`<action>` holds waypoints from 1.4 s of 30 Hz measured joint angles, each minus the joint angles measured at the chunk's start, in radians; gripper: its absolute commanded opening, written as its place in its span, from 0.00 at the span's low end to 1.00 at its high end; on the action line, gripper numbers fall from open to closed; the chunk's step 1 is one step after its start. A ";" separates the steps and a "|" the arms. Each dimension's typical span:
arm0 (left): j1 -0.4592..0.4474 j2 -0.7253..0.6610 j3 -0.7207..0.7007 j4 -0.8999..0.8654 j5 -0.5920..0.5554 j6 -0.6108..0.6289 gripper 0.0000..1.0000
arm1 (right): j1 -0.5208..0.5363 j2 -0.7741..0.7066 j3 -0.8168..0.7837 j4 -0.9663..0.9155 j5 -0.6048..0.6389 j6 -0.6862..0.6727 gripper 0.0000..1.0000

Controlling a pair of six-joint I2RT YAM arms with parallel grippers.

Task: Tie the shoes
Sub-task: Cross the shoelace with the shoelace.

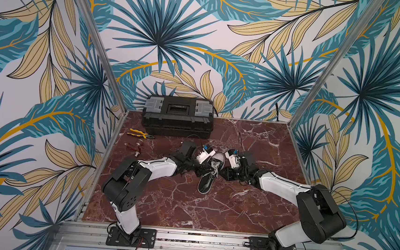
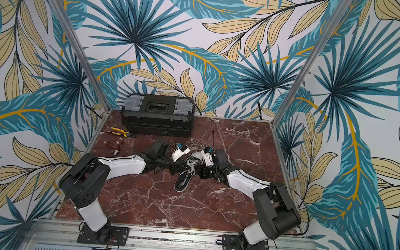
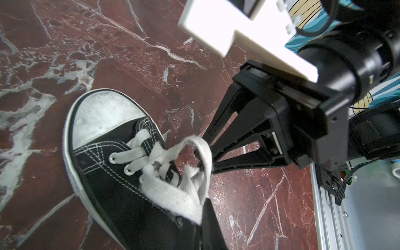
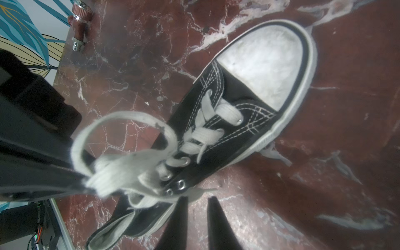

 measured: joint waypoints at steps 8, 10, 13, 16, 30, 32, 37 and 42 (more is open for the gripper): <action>0.000 0.000 0.000 -0.040 -0.005 0.041 0.00 | 0.000 0.052 0.050 0.023 -0.004 0.000 0.21; 0.000 0.000 0.000 -0.056 -0.010 0.053 0.00 | 0.000 0.059 0.061 0.038 -0.016 0.000 0.21; -0.001 0.000 0.000 -0.078 -0.019 0.069 0.00 | 0.000 0.071 0.070 0.050 -0.046 -0.001 0.21; -0.001 0.000 0.000 -0.089 -0.028 0.080 0.00 | 0.000 0.091 0.075 0.058 -0.095 -0.004 0.21; -0.002 0.000 0.000 -0.109 -0.061 0.110 0.02 | 0.000 0.101 0.069 0.077 -0.203 -0.011 0.21; -0.002 0.000 0.000 -0.111 -0.064 0.112 0.02 | 0.000 0.101 0.068 0.078 -0.209 -0.011 0.21; -0.002 0.000 0.000 -0.117 -0.070 0.119 0.02 | -0.002 0.099 0.061 0.085 -0.214 -0.014 0.21; -0.002 0.000 0.000 -0.122 -0.072 0.124 0.02 | -0.008 0.093 0.051 0.102 -0.231 -0.011 0.22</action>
